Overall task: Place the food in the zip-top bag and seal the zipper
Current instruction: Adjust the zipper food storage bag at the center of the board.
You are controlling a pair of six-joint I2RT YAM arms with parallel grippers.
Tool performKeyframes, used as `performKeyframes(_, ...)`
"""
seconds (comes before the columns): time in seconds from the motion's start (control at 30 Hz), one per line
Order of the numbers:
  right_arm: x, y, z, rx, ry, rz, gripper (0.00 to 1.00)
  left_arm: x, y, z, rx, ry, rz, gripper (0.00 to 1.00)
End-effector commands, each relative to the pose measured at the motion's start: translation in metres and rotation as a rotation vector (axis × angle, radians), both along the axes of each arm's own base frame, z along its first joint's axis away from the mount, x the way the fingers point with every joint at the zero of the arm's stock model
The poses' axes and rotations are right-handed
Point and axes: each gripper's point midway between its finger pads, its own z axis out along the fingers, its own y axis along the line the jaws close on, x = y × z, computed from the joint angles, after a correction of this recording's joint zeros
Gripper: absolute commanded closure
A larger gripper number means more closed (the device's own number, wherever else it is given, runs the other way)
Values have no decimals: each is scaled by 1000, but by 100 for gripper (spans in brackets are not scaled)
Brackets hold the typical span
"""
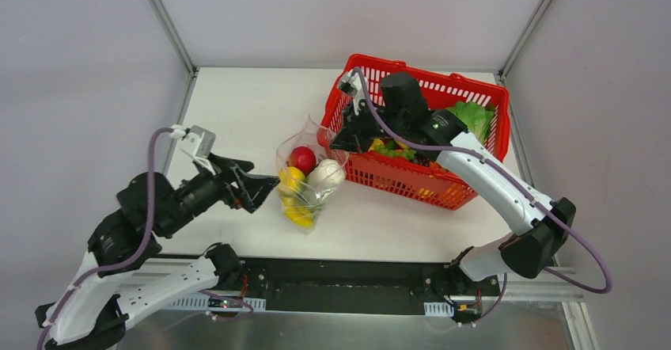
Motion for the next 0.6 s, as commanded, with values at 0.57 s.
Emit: performKeyframes(0.57, -96, -31, 73, 173, -150, 610, 100, 4, 36, 16, 162, -198, 64, 4)
